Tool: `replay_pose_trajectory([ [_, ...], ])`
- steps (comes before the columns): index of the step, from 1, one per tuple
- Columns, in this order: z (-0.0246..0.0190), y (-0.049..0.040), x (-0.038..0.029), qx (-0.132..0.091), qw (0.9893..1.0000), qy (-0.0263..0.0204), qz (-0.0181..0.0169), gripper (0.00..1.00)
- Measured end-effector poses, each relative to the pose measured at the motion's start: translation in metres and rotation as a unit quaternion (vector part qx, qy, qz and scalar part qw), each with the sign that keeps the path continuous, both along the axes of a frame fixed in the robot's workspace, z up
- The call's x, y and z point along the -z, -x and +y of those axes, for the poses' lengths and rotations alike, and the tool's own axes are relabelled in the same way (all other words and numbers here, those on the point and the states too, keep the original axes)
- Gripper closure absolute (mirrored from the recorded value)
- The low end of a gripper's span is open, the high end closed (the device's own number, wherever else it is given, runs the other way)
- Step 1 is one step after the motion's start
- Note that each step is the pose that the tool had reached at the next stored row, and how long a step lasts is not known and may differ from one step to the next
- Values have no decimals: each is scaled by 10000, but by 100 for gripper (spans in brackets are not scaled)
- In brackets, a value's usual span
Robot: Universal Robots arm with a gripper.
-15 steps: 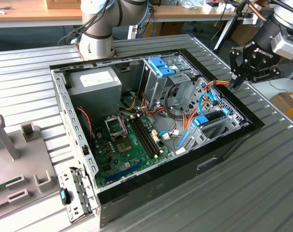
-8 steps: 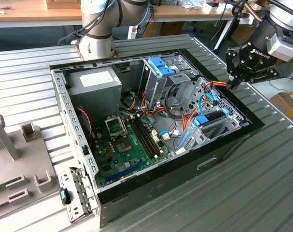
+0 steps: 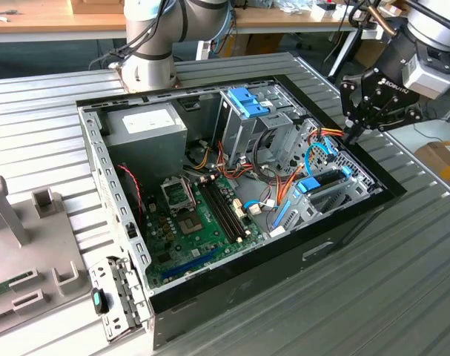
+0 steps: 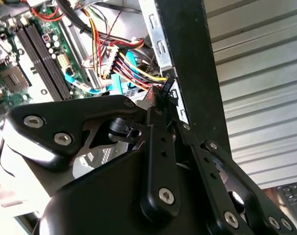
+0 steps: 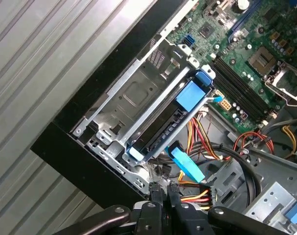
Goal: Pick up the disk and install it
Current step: 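Insert the first disk wire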
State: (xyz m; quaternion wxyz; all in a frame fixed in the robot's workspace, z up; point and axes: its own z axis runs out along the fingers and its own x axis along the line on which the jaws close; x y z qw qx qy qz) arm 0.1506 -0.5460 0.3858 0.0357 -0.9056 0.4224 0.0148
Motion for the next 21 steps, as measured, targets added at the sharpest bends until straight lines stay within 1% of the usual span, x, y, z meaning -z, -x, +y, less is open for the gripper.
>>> replay_pose_trajectory([
  [2,0,0,2,175,9998,-1,0,84],
  [4,0,0,3,372,9993,-1,0,84],
  [6,0,0,4,613,9981,-1,0,84],
  [8,0,0,5,895,9960,0,0,84],
  [9,0,6,5,940,9956,0,0,84],
  [13,0,13,6,941,9956,-1,0,84],
  [16,0,94,6,940,9956,-1,0,84],
  [19,0,204,8,940,9956,-1,0,84],
  [21,-1,245,8,940,9956,-1,0,84],
])
